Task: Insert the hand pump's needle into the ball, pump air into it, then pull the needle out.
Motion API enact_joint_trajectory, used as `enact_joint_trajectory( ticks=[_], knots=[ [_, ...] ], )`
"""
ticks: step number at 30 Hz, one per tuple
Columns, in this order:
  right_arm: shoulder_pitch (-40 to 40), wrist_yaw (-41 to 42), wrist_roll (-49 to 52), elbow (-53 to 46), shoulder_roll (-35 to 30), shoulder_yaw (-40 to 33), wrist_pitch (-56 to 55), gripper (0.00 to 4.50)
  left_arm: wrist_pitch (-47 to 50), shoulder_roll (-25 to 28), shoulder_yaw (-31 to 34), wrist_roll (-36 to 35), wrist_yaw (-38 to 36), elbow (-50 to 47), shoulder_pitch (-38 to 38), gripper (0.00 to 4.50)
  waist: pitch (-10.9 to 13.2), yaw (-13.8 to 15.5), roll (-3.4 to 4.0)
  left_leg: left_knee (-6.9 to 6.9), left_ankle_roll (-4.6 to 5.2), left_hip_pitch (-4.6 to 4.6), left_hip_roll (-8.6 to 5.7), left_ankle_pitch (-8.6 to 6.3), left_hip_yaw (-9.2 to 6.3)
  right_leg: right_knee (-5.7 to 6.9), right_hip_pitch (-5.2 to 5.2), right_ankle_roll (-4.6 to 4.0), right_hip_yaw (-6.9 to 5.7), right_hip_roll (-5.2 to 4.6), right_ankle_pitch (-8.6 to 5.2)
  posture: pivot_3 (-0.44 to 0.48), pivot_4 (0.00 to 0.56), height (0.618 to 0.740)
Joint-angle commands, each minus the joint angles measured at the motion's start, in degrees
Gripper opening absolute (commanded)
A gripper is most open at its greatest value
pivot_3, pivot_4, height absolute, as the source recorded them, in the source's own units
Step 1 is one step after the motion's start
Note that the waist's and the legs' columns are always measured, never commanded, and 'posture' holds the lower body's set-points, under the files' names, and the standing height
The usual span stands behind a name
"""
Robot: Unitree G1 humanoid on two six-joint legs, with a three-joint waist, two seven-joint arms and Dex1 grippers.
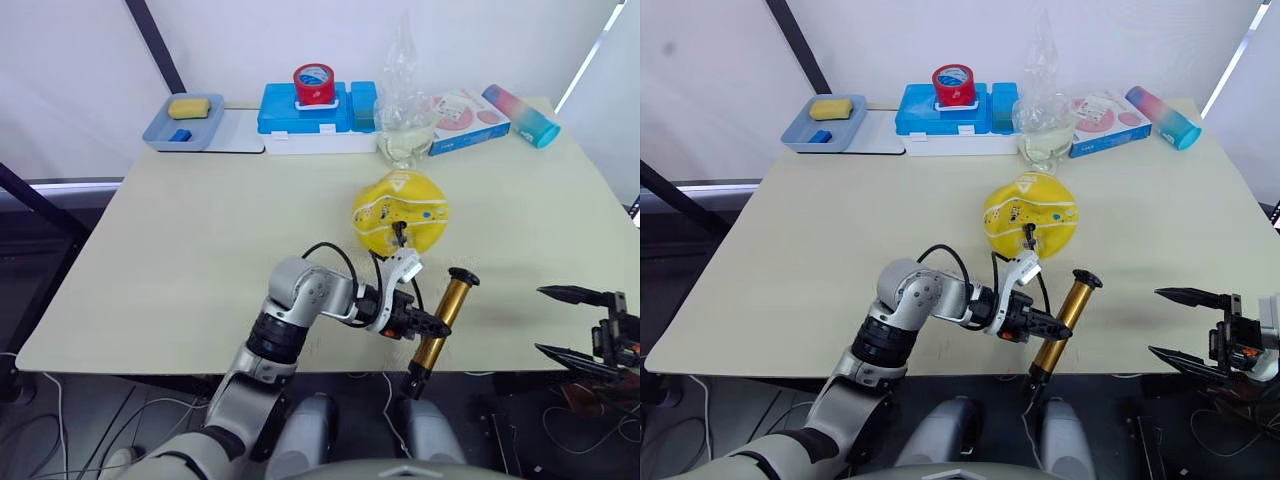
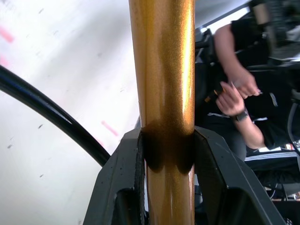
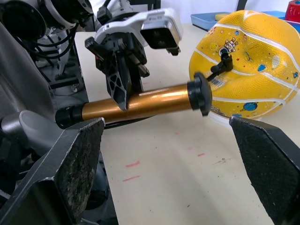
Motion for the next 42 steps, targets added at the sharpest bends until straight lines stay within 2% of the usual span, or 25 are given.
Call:
enact_joint_trajectory(
  ticks=[1, 6, 10, 15, 20, 27, 35, 42],
  knots=[
    [-0.8, 0.3, 1.5, -2.1, 0.3, -1.1, 0.6, 4.50, -4.3, 2.1, -1.4, -2.1, -3.9, -4.9, -0.3, 1.00, 0.0, -0.1, 0.00, 0.00, 0.00, 0.00, 0.00, 0.00, 0.01, 0.00, 0.00, 0.00, 0.01, 0.00, 0.00, 0.000, 0.150, 0.739],
    [-1.5, 0.3, 1.0, -3.4, 1.5, -1.3, 1.8, 4.50, -13.7, 6.9, -4.9, -0.9, -9.7, -7.2, 1.5, 1.00, 0.0, 0.1, 0.02, 0.00, -0.01, 0.00, 0.01, 0.00, 0.01, 0.00, 0.00, -0.02, 0.03, 0.00, 0.01, 0.000, 0.150, 0.739],
    [-2.6, -0.7, 1.2, -4.9, 2.4, -1.5, 3.5, 4.50, -27.6, 12.1, -9.4, 4.1, -15.6, -8.4, 4.1, 1.00, 0.0, 0.0, 0.02, 0.00, 0.00, 0.03, 0.01, 0.00, 0.10, 0.00, -0.01, -0.03, 0.11, -0.02, 0.01, 0.000, 0.150, 0.739],
    [-2.8, -2.5, 0.6, -6.6, 3.0, -1.0, 6.0, 4.50, -47.9, 16.6, -14.3, 13.3, -22.7, -4.2, 7.2, 1.00, 0.0, 0.2, 0.03, 0.00, 0.01, 0.04, 0.05, 0.00, 0.14, 0.00, -0.01, -0.31, 0.13, -0.01, -0.08, 0.000, 0.150, 0.739],
    [-3.4, -6.0, 1.3, -10.5, 4.6, -0.5, 9.3, 4.50, -66.5, 15.4, -13.5, 18.3, -26.9, 1.9, 10.1, 1.00, 0.0, 0.2, 0.03, 0.00, 0.03, 0.01, 0.04, -0.01, 0.17, -0.03, -0.03, -0.32, 0.17, -0.08, -0.07, 0.000, 0.150, 0.739],
    [-3.7, -10.9, 1.8, -16.7, 8.4, 0.7, 12.8, 4.50, -82.5, 12.8, -11.6, 20.0, -32.3, 10.4, 11.3, 1.00, 0.0, 0.2, 0.03, 0.00, 0.03, 0.00, 0.04, -0.01, 0.15, -0.03, -0.04, -0.21, 0.14, -0.06, 0.00, 0.000, 0.150, 0.739],
    [-3.8, -19.7, 2.9, -25.3, 12.4, 3.1, 17.6, 4.50, -95.0, 8.5, -8.7, 20.1, -38.1, 22.1, 10.6, 1.00, 0.0, 0.2, 0.04, 0.01, 0.04, -0.01, 0.05, -0.01, 0.11, -0.02, -0.04, -0.10, 0.09, -0.03, 0.07, 0.000, 0.150, 0.739],
    [-3.2, -21.4, 3.0, -30.5, 11.5, 4.2, 20.2, 4.50, -102.5, 5.3, -6.6, 20.3, -41.4, 29.3, 8.9, 1.00, 0.0, 0.2, 0.03, 0.01, 0.05, -0.03, 0.03, -0.01, 0.07, -0.03, -0.04, -0.08, 0.04, -0.02, 0.07, 0.000, 0.150, 0.739]
  ],
)
